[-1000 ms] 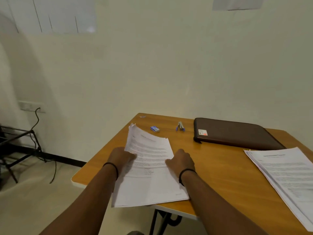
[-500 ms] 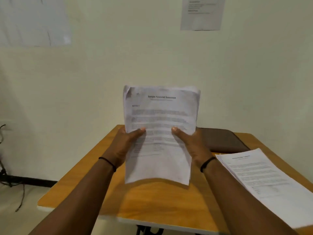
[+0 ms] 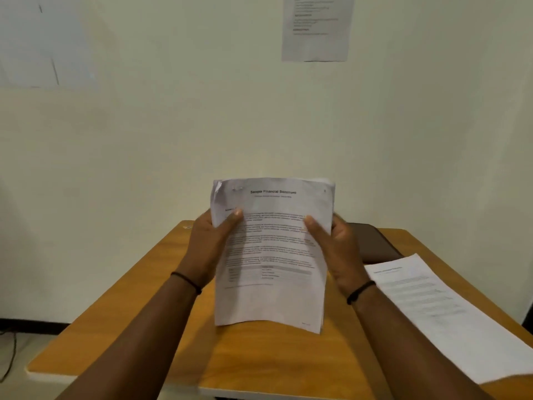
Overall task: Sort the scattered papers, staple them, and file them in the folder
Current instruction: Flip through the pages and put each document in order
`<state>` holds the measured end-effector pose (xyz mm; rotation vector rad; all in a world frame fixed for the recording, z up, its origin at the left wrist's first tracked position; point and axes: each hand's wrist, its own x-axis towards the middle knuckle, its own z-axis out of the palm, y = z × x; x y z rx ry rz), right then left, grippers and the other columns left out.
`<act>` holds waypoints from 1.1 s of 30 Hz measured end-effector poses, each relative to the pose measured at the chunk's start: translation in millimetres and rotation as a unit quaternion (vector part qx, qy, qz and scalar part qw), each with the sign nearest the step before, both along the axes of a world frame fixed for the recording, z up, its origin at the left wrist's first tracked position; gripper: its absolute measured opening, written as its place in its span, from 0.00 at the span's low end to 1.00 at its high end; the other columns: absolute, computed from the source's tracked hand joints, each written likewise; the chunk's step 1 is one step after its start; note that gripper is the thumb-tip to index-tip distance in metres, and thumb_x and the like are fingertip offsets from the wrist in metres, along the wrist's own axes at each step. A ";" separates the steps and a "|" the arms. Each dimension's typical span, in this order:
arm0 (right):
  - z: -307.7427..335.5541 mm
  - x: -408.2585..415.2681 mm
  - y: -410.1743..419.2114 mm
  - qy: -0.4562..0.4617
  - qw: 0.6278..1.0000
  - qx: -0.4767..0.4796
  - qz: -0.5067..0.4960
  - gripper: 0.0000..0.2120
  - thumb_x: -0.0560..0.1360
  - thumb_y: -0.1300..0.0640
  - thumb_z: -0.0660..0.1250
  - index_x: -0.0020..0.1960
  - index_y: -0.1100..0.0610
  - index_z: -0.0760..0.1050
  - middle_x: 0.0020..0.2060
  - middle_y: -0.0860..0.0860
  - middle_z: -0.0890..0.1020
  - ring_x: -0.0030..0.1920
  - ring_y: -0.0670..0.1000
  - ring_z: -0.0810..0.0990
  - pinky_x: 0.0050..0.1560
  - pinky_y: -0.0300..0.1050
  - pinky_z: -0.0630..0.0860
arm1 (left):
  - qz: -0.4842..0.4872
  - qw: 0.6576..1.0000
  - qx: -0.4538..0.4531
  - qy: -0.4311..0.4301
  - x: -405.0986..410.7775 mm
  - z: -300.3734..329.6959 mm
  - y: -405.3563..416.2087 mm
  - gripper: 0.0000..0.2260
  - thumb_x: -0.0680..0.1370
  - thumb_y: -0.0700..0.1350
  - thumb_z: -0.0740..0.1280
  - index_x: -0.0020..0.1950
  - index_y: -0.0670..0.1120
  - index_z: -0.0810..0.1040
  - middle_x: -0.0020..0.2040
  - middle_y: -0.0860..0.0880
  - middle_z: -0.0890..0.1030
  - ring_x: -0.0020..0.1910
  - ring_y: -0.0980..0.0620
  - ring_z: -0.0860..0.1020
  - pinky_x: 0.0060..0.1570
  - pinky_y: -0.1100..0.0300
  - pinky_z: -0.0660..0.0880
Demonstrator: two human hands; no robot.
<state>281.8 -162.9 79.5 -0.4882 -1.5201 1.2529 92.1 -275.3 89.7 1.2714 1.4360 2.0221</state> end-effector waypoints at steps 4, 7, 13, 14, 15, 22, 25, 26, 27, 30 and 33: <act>38.0 -12.5 3.9 0.023 0.996 0.076 -0.051 0.06 0.80 0.50 0.66 0.49 0.52 0.79 0.43 0.51 0.84 0.43 0.49 0.82 0.45 0.46 0.81 | 0.028 0.997 0.071 0.024 -8.1 34.8 2.7 0.03 0.79 0.46 0.70 0.50 0.48 0.81 0.44 0.54 0.85 0.44 0.56 0.83 0.43 0.62 0.79; 42.4 -12.0 6.2 0.024 0.995 0.077 -0.064 0.06 0.80 0.51 0.66 0.48 0.52 0.79 0.43 0.52 0.83 0.43 0.50 0.81 0.46 0.50 0.81 | 0.018 0.998 0.061 0.026 -15.7 36.4 6.9 0.08 0.76 0.52 0.71 0.50 0.49 0.82 0.46 0.53 0.85 0.46 0.54 0.82 0.45 0.60 0.79; 39.9 -13.5 0.3 0.048 0.999 0.007 -0.018 0.04 0.75 0.55 0.72 0.48 0.53 0.82 0.44 0.52 0.87 0.45 0.51 0.85 0.46 0.44 0.82 | -0.037 0.999 0.005 -0.009 -14.2 34.9 7.0 0.23 0.70 0.58 0.73 0.58 0.45 0.80 0.51 0.46 0.85 0.47 0.50 0.84 0.46 0.58 0.81; 41.0 -13.1 -0.1 0.044 0.999 0.014 -0.023 0.03 0.75 0.55 0.72 0.48 0.53 0.82 0.43 0.51 0.87 0.44 0.50 0.85 0.45 0.42 0.82 | -0.030 1.000 0.005 -0.004 -16.2 35.2 6.6 0.22 0.71 0.58 0.72 0.57 0.45 0.81 0.52 0.45 0.85 0.48 0.50 0.83 0.48 0.57 0.81; 42.4 -12.9 -0.8 0.042 0.999 0.021 -0.025 0.02 0.75 0.55 0.72 0.48 0.52 0.82 0.43 0.50 0.87 0.44 0.49 0.85 0.44 0.40 0.81 | -0.026 1.000 0.010 -0.005 -18.5 35.8 5.3 0.20 0.73 0.58 0.71 0.57 0.45 0.81 0.53 0.44 0.85 0.49 0.49 0.83 0.50 0.55 0.81; 32.7 -15.3 -8.2 0.017 1.000 -0.009 -0.016 0.04 0.73 0.55 0.74 0.46 0.53 0.81 0.38 0.47 0.87 0.40 0.46 0.85 0.39 0.37 0.80 | -0.016 1.000 0.023 -0.010 -19.9 33.3 1.5 0.21 0.79 0.58 0.65 0.56 0.41 0.81 0.51 0.45 0.84 0.49 0.47 0.82 0.55 0.50 0.78; 30.4 -14.9 -10.4 0.024 1.000 -0.009 -0.007 0.02 0.74 0.58 0.73 0.46 0.53 0.81 0.36 0.44 0.86 0.39 0.43 0.85 0.38 0.34 0.78 | 0.006 0.998 0.064 0.008 -16.5 33.5 -1.2 0.18 0.84 0.52 0.58 0.58 0.41 0.82 0.50 0.47 0.85 0.49 0.51 0.83 0.49 0.60 0.80; 31.0 -15.1 -10.8 0.023 1.000 -0.006 -0.008 0.02 0.74 0.58 0.73 0.46 0.53 0.81 0.36 0.43 0.86 0.39 0.43 0.85 0.38 0.34 0.78 | 0.016 0.997 0.079 0.007 -16.0 33.8 -2.2 0.17 0.84 0.50 0.58 0.57 0.42 0.82 0.50 0.49 0.85 0.48 0.53 0.83 0.47 0.62 0.79; 31.6 -15.2 -10.7 0.021 1.000 -0.003 -0.010 0.02 0.74 0.57 0.73 0.46 0.53 0.81 0.36 0.43 0.86 0.39 0.43 0.85 0.38 0.34 0.79 | 0.027 0.995 0.092 0.002 -15.6 34.4 -2.7 0.16 0.84 0.50 0.59 0.56 0.43 0.83 0.51 0.49 0.85 0.48 0.54 0.83 0.46 0.62 0.79; 30.1 -14.3 -10.0 0.015 1.000 -0.002 -0.009 0.02 0.74 0.56 0.73 0.46 0.53 0.81 0.37 0.44 0.86 0.39 0.44 0.85 0.39 0.35 0.79 | 0.039 0.993 0.113 -0.010 -20.9 32.4 -2.6 0.14 0.82 0.50 0.63 0.50 0.44 0.85 0.52 0.47 0.85 0.50 0.49 0.82 0.49 0.55 0.80; 30.2 -11.6 -10.2 0.015 1.000 0.011 -0.022 0.03 0.75 0.55 0.72 0.45 0.54 0.80 0.36 0.45 0.86 0.37 0.43 0.85 0.36 0.35 0.79 | 0.056 0.992 0.112 -0.005 -25.1 33.4 -0.1 0.16 0.81 0.52 0.66 0.42 0.44 0.85 0.43 0.42 0.83 0.42 0.46 0.79 0.44 0.50 0.77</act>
